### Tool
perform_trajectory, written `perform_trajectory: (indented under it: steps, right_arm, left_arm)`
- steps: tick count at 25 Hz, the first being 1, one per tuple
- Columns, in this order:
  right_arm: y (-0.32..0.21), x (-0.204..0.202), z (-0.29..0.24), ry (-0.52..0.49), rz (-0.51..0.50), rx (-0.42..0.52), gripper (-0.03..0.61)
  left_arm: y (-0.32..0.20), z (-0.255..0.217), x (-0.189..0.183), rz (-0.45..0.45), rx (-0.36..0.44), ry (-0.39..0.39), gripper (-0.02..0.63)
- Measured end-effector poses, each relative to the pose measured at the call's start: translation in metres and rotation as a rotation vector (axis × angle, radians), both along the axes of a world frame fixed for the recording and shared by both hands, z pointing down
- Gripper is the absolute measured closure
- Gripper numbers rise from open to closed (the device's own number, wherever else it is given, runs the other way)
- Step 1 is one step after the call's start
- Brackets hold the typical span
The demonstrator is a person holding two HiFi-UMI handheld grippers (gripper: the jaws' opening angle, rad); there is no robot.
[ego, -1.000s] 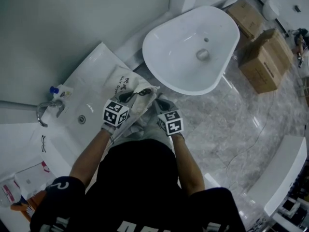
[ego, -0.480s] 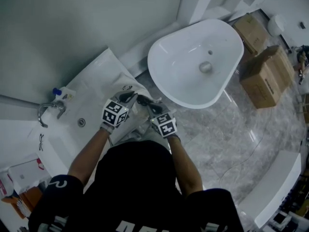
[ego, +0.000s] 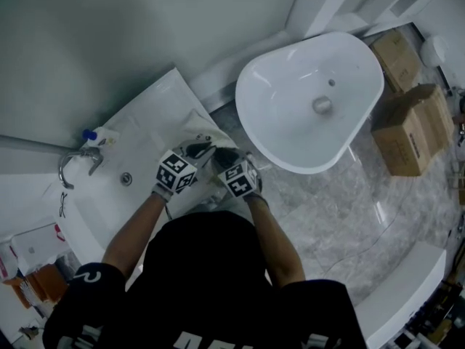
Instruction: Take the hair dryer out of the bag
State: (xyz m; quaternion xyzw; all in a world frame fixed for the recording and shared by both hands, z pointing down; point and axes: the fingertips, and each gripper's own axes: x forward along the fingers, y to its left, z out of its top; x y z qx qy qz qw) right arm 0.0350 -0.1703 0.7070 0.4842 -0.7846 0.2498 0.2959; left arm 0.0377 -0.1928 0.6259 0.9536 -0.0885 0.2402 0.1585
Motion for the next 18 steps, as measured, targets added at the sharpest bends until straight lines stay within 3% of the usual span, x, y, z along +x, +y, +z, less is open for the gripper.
perform_trajectory:
  steps: [6, 13, 18]
  right_arm:
    - [-0.017, -0.010, 0.026, 0.074, -0.037, -0.059, 0.342]
    - [-0.032, -0.009, 0.041, 0.116, -0.036, -0.122, 0.391]
    - [-0.034, -0.009, 0.049, 0.104, -0.032, -0.230, 0.402]
  left_arm:
    - [-0.008, 0.008, -0.003, 0.015, -0.051, 0.014, 0.571]
    - [-0.029, 0.019, -0.011, -0.009, -0.125, 0.046, 0.558]
    - [-0.039, 0.012, -0.016, -0.013, -0.170, 0.129, 0.549]
